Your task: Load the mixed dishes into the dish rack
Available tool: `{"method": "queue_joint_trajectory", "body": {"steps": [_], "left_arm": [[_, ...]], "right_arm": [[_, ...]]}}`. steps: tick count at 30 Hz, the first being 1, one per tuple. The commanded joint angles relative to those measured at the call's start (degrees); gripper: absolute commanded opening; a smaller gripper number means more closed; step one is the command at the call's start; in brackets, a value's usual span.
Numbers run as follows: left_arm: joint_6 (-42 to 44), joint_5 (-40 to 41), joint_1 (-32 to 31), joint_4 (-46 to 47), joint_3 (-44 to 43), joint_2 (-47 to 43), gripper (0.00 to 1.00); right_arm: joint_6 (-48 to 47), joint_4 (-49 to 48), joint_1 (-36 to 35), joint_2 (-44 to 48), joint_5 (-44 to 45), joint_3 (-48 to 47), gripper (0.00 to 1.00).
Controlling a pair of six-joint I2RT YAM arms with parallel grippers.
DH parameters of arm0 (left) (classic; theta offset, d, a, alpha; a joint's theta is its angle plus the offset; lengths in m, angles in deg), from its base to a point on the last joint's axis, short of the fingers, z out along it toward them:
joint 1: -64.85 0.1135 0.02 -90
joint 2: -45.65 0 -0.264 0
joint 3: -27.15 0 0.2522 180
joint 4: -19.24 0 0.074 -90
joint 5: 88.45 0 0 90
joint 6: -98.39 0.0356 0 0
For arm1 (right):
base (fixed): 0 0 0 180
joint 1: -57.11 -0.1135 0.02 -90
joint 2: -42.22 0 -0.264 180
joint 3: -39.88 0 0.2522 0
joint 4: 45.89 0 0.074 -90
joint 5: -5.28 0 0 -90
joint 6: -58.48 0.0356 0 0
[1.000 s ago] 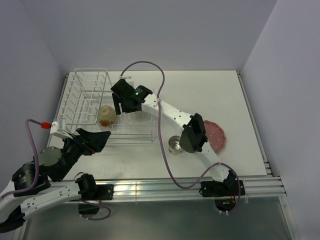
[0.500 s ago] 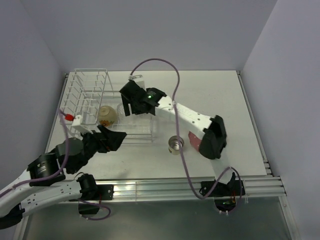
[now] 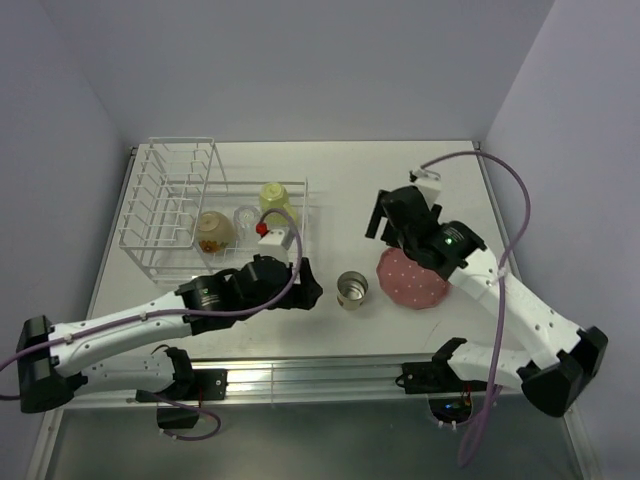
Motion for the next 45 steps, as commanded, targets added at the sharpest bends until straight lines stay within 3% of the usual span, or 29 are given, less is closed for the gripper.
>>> {"method": "queue_joint_trajectory", "body": {"steps": [1, 9, 17, 27, 33, 36, 38, 39, 40, 42, 45], "left_arm": [[-0.8, 1.0, -2.2, 4.8, -5.6, 6.3, 0.8], [-11.6, 11.9, -6.9, 1.3, -12.5, 20.9, 0.81], [-25.8, 15.7, -7.3, -4.2, -18.0, 30.9, 0.84], [-27.9, 15.9, -6.6, -3.0, -21.0, 38.3, 0.85], [-28.5, 13.5, -6.4, -0.8, -20.9, 42.2, 0.77], [-28.3, 12.9, -6.3, 0.1, -20.2, 43.2, 0.68], [-28.3, 12.9, -6.3, -0.1, -19.9, 43.2, 0.55], [-28.1, 12.8, -6.3, 0.3, -19.5, 42.8, 0.45], [-28.0, 12.5, -6.3, 0.7, -18.4, 42.3, 0.25], [-27.8, 12.2, -6.3, 2.2, -17.3, 40.1, 0.04], [-26.0, 12.0, -6.4, 2.7, -16.2, 37.3, 0.0]], "right_arm": [[1.5, -2.4, 3.4, 6.4, 0.5, 6.9, 0.9], [1.5, -2.8, 5.8, 14.7, -1.2, 14.0, 0.89], [1.1, -3.8, 5.9, 18.0, -2.9, 17.1, 0.89], [0.3, -3.4, 6.2, 23.2, -2.7, 21.0, 0.89], [0.0, -2.1, 6.3, 24.7, -2.9, 20.8, 0.89], [-0.3, -1.5, 6.2, 25.6, -2.6, 20.5, 0.89], [-0.4, -1.1, 6.3, 25.9, -2.5, 20.4, 0.89], [-0.3, -0.8, 6.3, 25.9, -2.7, 20.2, 0.89], [-0.3, -0.8, 6.3, 26.0, -2.9, 20.2, 0.89], [-0.5, -0.3, 6.3, 26.1, -3.3, 19.9, 0.89], [-1.7, -0.3, 6.4, 26.2, -5.7, 19.0, 0.89]]}}
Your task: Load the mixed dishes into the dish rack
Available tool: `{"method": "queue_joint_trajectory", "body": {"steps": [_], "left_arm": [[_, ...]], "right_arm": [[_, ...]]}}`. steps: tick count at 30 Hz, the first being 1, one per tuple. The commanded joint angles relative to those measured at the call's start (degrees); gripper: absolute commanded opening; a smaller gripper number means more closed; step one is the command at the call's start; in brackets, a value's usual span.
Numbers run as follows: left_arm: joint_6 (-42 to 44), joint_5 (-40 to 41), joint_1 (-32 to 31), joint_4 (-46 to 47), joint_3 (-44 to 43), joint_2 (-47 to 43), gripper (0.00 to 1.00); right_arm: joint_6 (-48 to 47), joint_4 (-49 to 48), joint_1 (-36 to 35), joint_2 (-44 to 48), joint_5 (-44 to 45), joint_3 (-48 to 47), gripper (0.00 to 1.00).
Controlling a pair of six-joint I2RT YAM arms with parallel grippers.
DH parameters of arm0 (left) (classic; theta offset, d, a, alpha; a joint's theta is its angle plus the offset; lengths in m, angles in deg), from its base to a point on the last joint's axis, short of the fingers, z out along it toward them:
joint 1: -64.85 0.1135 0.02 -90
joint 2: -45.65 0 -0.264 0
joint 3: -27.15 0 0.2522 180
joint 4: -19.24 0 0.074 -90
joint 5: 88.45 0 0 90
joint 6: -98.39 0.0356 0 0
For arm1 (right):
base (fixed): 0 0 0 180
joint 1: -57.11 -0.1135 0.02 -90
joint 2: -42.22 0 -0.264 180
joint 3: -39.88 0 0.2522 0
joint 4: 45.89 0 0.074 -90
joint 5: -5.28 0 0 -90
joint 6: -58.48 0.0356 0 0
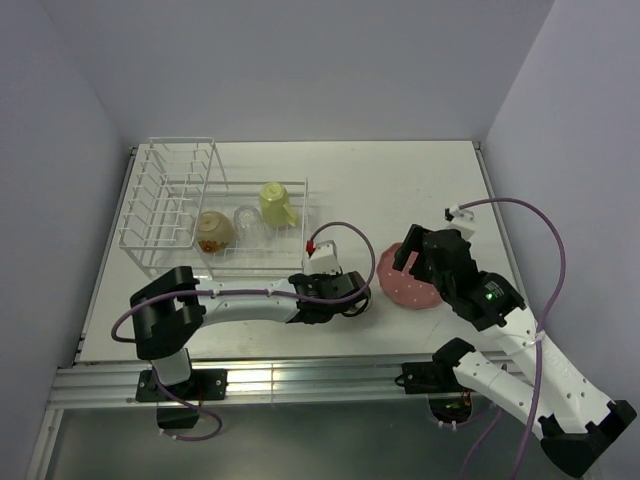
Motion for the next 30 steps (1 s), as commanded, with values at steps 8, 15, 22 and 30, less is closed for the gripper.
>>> {"method": "queue_joint_trajectory", "body": {"steps": [8, 15, 22, 30], "left_arm": [[10.9, -7.7, -1.2, 11.4, 9.8, -24.2, 0.0], [18.5, -10.7, -1.1, 22.2, 22.7, -48.1, 0.0], [20.5, -9.9, -0.7, 23.1, 29.5, -67.2, 0.0], [22.1, -8.5, -0.7, 22.9, 30.8, -79.2, 0.0]], "right_arm": [[-5.8, -1.3, 0.4, 2.5, -18.8, -7.2, 0.89], [-4.5, -13.8, 0.4, 2.5, -48.4, -10.0, 0.88], [5.7, -36.7, 0.3, -0.4, -66.4, -4.0, 0.9], [13.0, -54.4, -4.1, -5.6, -72.0, -2.9, 1.0]]}}
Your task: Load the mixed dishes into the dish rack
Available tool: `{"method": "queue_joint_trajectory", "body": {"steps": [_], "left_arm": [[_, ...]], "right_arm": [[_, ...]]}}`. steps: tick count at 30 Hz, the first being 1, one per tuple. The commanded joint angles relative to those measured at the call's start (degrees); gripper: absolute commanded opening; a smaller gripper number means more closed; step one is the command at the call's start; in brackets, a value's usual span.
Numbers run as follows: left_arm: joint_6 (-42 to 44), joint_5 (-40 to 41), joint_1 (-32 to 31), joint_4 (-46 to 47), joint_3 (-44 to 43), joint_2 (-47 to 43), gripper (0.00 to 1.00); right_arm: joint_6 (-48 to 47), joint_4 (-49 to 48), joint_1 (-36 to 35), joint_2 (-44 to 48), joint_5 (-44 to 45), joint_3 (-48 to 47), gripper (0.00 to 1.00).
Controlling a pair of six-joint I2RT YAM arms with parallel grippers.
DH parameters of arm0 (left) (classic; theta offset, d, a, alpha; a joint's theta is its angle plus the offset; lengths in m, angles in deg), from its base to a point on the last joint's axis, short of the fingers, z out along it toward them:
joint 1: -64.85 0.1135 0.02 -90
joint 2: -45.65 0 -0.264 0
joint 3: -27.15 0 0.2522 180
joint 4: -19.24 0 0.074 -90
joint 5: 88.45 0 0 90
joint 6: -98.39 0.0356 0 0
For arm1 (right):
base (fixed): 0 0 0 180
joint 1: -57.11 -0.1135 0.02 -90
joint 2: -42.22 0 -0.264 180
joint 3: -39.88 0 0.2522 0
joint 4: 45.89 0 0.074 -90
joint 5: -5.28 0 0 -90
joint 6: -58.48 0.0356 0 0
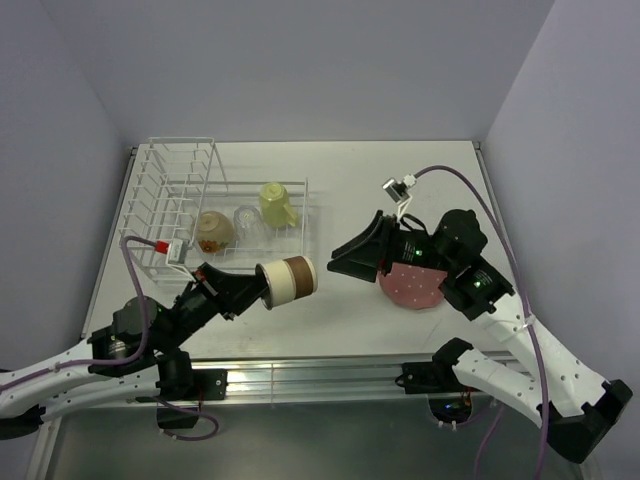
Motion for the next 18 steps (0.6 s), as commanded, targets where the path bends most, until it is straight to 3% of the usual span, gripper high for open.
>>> {"method": "queue_joint_trajectory", "body": {"steps": [1, 4, 14, 15, 18], "left_arm": [[2.1, 1.4, 0.2, 1.3, -0.6, -1.8, 0.0], [1.6, 0.4, 0.2, 2.5, 0.1, -3.1, 0.0], [1.7, 0.1, 0.2, 3.6, -0.1, -4.2, 0.0], [1.8, 0.2, 0.2, 3.8, 0.2, -4.4, 0.0], [1.6, 0.2, 0.2, 3.5, 0.1, -4.5, 0.0]], "right_arm": [[3.4, -13.2, -3.3, -1.9, -4.7, -0.8, 1.0], [0.8, -11.2, -7.0, -5.2, -1.7, -3.5, 1.0], [5.5, -24.4, -13.5, -12.1, -2.4, -4.2, 0.98], [6.2, -25.7, -13.5, -12.8, -2.9, -4.1, 0.96], [8.6, -29.9, -13.4, -13.7, -4.5, -4.0, 0.71]]}}
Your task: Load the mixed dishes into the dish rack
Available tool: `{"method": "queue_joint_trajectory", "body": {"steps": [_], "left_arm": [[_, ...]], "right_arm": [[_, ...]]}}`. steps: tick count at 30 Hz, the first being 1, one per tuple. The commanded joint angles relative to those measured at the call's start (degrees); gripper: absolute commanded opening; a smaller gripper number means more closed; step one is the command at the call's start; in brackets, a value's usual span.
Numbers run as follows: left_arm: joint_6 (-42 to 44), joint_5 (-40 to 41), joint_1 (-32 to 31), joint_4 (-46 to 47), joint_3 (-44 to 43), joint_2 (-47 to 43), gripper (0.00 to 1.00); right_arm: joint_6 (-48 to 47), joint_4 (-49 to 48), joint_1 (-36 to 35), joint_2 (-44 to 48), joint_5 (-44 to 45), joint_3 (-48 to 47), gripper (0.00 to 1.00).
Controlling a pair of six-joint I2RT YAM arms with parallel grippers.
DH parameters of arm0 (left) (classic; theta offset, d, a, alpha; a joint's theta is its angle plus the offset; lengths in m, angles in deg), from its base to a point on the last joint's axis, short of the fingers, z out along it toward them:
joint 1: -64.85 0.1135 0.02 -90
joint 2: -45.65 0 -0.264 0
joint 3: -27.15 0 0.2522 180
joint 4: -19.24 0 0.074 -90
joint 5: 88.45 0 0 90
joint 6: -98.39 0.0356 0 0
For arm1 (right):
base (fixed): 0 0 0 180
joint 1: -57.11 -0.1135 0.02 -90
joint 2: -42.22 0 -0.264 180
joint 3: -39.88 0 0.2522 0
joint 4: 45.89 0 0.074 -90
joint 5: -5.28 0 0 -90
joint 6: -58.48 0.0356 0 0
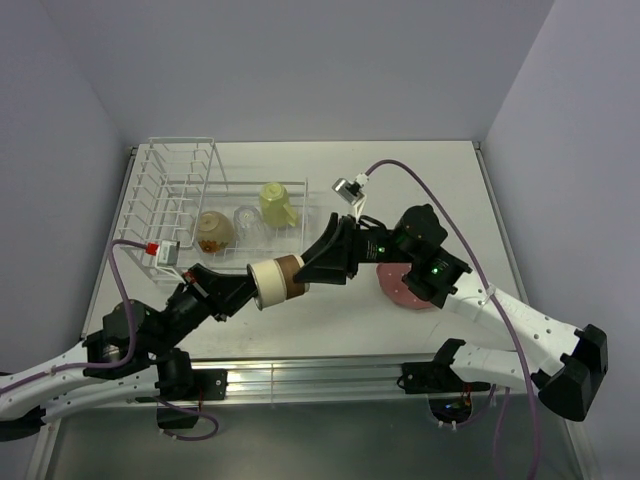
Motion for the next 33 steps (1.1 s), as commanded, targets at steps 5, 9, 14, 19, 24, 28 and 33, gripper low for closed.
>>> {"method": "queue_joint_trajectory", "body": {"steps": [5, 9, 14, 19, 24, 28, 33], "left_arm": [[-0.1, 0.5, 0.2, 3.9, 0.7, -1.7, 0.18], [-1.7, 5.0, 0.2, -7.2, -3.1, -1.3, 0.99], [-20.3, 21.4, 0.2, -33.5, -8.7, -2.1, 0.99], [-34.8, 27.8, 0.2, -51.2, -8.7, -2.9, 0.99], [-31.6, 27.2, 0.2, -49.7, -7.4, -2.8, 0.99], [-26.8, 25.7, 0.2, -47.1, -8.1, -1.8, 0.97], [-23.3, 25.5, 0.2, -47.7, -10.9, 0.0, 0.96]], "right_arm": [[7.8, -15.8, -0.4, -1.8, -4.5, -2.3, 0.0], [1.8, -5.4, 0.3, -2.2, -1.4, -5.9, 0.0], [-5.2, 8.3, 4.1, -5.4, 4.6, -10.3, 0.0], [-12.2, 20.7, 6.8, -11.2, 11.7, -14.2, 0.0], [-20.3, 38.0, 4.9, -21.8, 30.4, -28.5, 0.0], [-23.9, 52.1, 1.6, -32.9, 46.9, -44.1, 0.0], [-24.0, 60.8, -2.5, -45.0, 57.0, -55.5, 0.0]]}}
